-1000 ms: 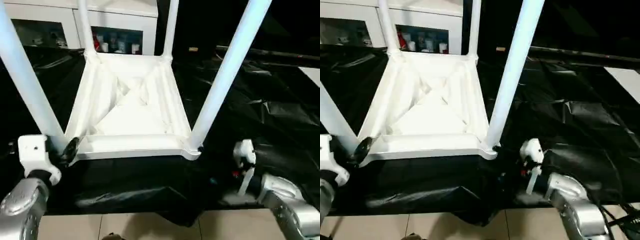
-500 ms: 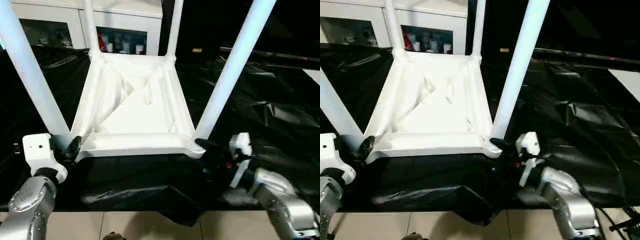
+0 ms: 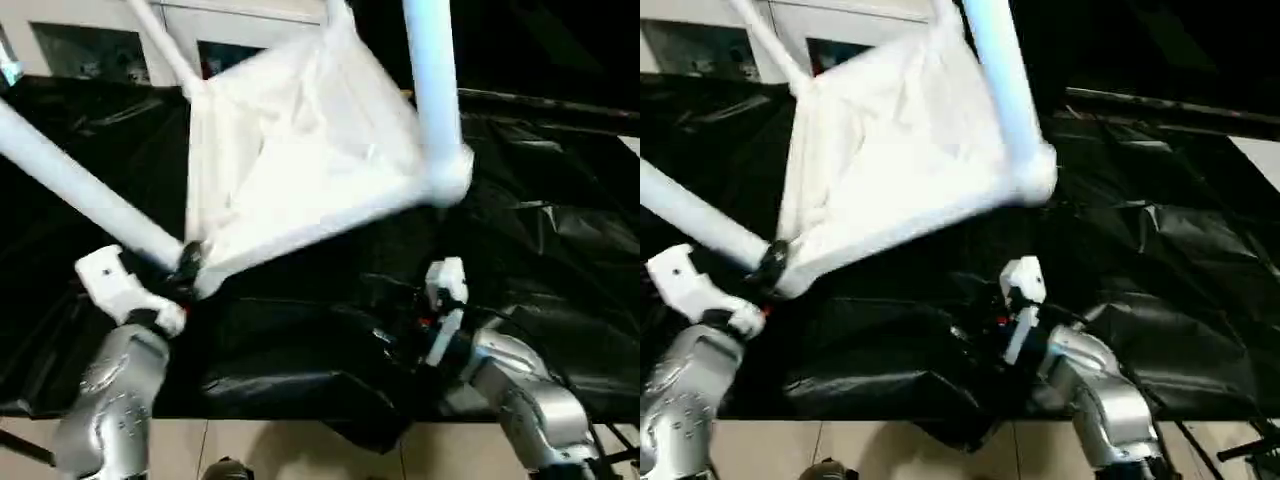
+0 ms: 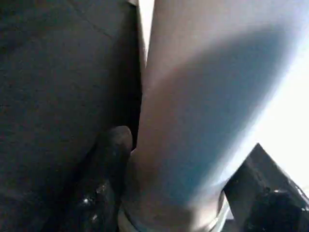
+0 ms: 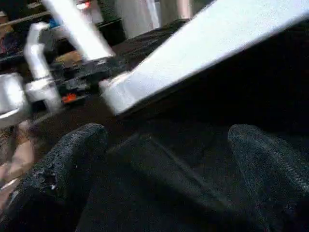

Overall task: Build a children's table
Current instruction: Flip table

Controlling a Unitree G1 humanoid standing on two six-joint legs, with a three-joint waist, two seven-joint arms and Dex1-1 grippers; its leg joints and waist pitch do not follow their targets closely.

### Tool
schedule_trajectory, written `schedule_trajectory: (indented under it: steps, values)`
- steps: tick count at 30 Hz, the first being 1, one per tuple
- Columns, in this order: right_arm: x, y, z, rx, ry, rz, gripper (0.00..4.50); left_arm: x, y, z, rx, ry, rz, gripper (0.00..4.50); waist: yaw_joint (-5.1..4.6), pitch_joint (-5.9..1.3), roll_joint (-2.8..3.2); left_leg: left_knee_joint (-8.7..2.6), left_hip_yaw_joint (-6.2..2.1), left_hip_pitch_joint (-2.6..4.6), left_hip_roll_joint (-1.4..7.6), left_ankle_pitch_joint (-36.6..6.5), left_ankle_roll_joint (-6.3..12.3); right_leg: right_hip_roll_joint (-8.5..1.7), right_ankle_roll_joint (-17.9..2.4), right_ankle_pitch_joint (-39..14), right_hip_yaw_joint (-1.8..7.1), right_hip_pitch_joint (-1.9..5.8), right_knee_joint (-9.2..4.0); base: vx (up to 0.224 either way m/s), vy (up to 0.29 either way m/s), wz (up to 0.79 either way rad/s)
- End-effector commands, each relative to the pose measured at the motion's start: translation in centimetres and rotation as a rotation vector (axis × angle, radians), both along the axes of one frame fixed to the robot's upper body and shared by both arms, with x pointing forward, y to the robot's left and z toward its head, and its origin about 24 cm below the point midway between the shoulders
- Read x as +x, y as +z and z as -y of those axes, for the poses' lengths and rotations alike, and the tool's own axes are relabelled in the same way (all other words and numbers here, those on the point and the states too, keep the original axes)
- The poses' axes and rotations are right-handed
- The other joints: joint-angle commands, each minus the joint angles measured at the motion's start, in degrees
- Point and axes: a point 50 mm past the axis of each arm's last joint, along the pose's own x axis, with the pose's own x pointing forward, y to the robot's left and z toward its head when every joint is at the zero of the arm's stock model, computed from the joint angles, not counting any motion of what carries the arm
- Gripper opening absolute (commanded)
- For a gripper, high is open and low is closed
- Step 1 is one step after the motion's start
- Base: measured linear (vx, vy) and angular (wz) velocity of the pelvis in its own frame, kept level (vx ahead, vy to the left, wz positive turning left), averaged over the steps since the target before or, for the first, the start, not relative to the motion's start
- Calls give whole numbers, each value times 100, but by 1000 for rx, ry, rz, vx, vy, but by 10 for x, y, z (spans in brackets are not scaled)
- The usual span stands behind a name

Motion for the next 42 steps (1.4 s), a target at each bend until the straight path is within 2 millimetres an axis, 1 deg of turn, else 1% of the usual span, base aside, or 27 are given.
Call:
schedule_trajectory:
  steps: [1, 2, 3, 4, 5, 7, 8, 10, 11, 13, 16, 18, 21, 22, 23, 25, 28, 30, 32, 33, 34, 35, 36, 37, 40, 41, 42]
  values:
    - [8, -1, 9, 1, -102, -16, 450, 8, 19, 20, -30, -114, 108, 256, -34, -302, 87, -409, -79, 97, 310, -500, 218, -413, -1152, 139, 255, 214, -331, 0, 0, 0]
    - [15, 3, 7, 73, -150, -32, 450, 9, 19, 24, -38, -118, 103, 256, -40, -295, 102, -420, -80, 106, 317, -596, 160, -409, -1104, 35, 259, 212, -347, 0, 0, 0]
    - [19, 7, 5, 137, -170, -41, 450, 10, 19, 26, -45, -120, 103, 256, -51, -300, 97, -428, -91, 102, 320, -632, 124, -416, -1076, -24, 257, 227, -339, 0, 0, 0]
    - [19, 7, 5, 137, -170, -41, 450, 10, 19, 26, -45, -120, 103, 256, -47, -302, 102, -427, -85, 113, 322, -641, 121, -416, -1062, -24, 260, 220, -340, 0, 0, 0]
    - [27, 13, 1, 237, -199, -62, 450, 12, 19, 29, -56, -123, 104, 256, -41, -299, 106, -428, -89, 112, 321, -635, 103, -417, -1040, -8, 263, 224, -334, 0, 0, 0]
    - [35, 17, -2, 296, -224, -84, 450, 13, 20, 32, -59, -125, 105, 256, -55, -304, 107, -423, -80, 111, 306, -590, 79, -407, -1045, 47, 263, 218, -319, 0, 0, 0]
    - [39, 17, -3, 307, -243, -97, 450, 14, 20, 32, -59, -125, 106, 256, -54, -304, 93, -427, -79, 106, 311, -567, 75, -415, -1050, 72, 262, 225, -318, 0, 0, 0]
    - [48, 17, -7, 343, -284, -134, 450, 14, 20, 34, -55, -126, 107, 256, -68, -313, 104, -425, -80, 101, 304, -501, 28, -415, -1046, 118, 255, 232, -307, 0, 0, 0]
    - [50, 17, -8, 357, -294, -146, 450, 14, 20, 34, -54, -126, 107, 256, -97, -310, 89, -428, -78, 86, 297, -496, 17, -417, -1064, 130, 256, 237, -299, 0, 0, 0]
    - [55, 17, -11, 388, -307, -176, 450, 14, 20, 36, -52, -128, 108, 256, -146, -310, 89, -427, -77, 75, 290, -529, 12, -413, -1065, 97, 253, 243, -306, 0, 0, 0]
    - [63, 19, -24, 468, -280, -240, 450, 14, 20, 40, -42, -135, 109, 256, -215, -301, 83, -442, -84, 69, 294, -673, 14, -419, -1042, -116, 246, 245, -330, 0, 0, 0]
    - [67, 19, -28, 481, -278, -256, 450, 14, 20, 41, -39, -137, 110, 256, -272, -302, 86, -450, -98, 43, 295, -760, -27, -443, -1019, -355, 241, 262, -346, 0, 0, 0]
    - [73, 19, -34, 499, -278, -290, 450, 15, 21, 42, -36, -138, 112, 256, -310, -305, 88, -437, -85, 37, 292, -672, -29, -434, -1027, -260, 236, 254, -338, 0, 0, 0]
    - [78, 15, -36, 482, -311, -335, 450, 15, 21, 43, -38, -137, 116, 256, -308, -313, 95, -429, -82, 48, 292, -647, -23, -434, -1037, -213, 238, 249, -333, 0, 0, 0]
    - [82, 11, -37, 469, -335, -370, 450, 15, 22, 43, -39, -137, 118, 256, -345, -302, 88, -449, -88, 15, 288, -668, -27, -437, -1064, -282, 224, 268, -333, 0, 0, 0]
    - [85, 9, -38, 461, -351, -388, 450, 15, 22, 44, -40, -136, 120, 256, -416, -308, 72, -447, -91, -19, 276, -736, -77, -434, -1027, -534, 206, 276, -341, 0, 0, 0]
    - [90, 6, -39, 461, -356, -425, 450, 14, 22, 44, -41, -126, 122, 256, -433, -309, 57, -426, -75, -15, 275, -818, -64, -442, -934, -771, 212, 252, -375, 0, 0, 0]
    - [91, 5, -38, 427, -348, -425, 450, 14, 22, 43, -41, -114, 119, 256, -421, -321, 58, -409, -65, -1, 281, -719, -10, -435, -944, -681, 208, 228, -368, 0, 0, 0]
    - [90, 4, -38, 386, -328, -408, 450, 13, 21, 41, -42, -98, 119, 256, -407, -338, 28, -378, -40, 21, 279, -549, 61, -422, -1038, -374, 216, 209, -341, 0, 0, 0]
    - [89, 4, -37, 369, -316, -398, 450, 13, 21, 40, -43, -91, 119, 256, -386, -339, 48, -374, -38, 32, 286, -486, 79, -419, -1088, -266, 216, 200, -326, 0, 0, 0]
    - [86, 4, -35, 339, -285, -379, 450, 12, 21, 39, -45, -84, 118, 256, -342, -354, 57, -348, -15, 56, 287, -336, 157, -405, -1188, 22, 217, 186, -301, 0, 0, 0]
    - [85, 4, -34, 333, -278, -375, 450, 11, 21, 39, -46, -82, 117, 256, -318, -353, 50, -345, -9, 56, 291, -271, 206, -402, -1225, 146, 216, 186, -293, 0, 0, 0]
    - [83, 3, -30, 313, -255, -369, 450, 11, 21, 38, -47, -77, 115, 256, -237, -344, 37, -350, -7, 57, 299, -185, 289, -395, -1237, 286, 214, 196, -275, 0, 0, 0]
    - [83, 3, -29, 309, -251, -368, 450, 11, 21, 38, -47, -77, 115, 256, -228, -345, 39, -353, -6, 64, 300, -177, 304, -391, -1247, 294, 210, 191, -275, 0, 0, 0]
    - [76, 2, -13, 267, -209, -351, 450, 10, 20, 35, -52, -62, 112, 256, -136, -323, 34, -367, 3, 83, 308, -372, 232, -397, -1171, 12, 216, 189, -310, 0, 0, 0]
    - [74, 3, -7, 276, -195, -345, 450, 10, 20, 35, -53, -61, 113, 256, -107, -326, 32, -365, 3, 100, 314, -386, 213, -396, -1141, -8, 216, 186, -313, 0, 0, 0]
    - [70, 6, 0, 332, -167, -339, 450, 10, 20, 35, -58, -72, 116, 256, -87, -317, 48, -373, 5, 96, 313, -447, 147, -387, -1088, -53, 223, 188, -327, 0, 0, 0]
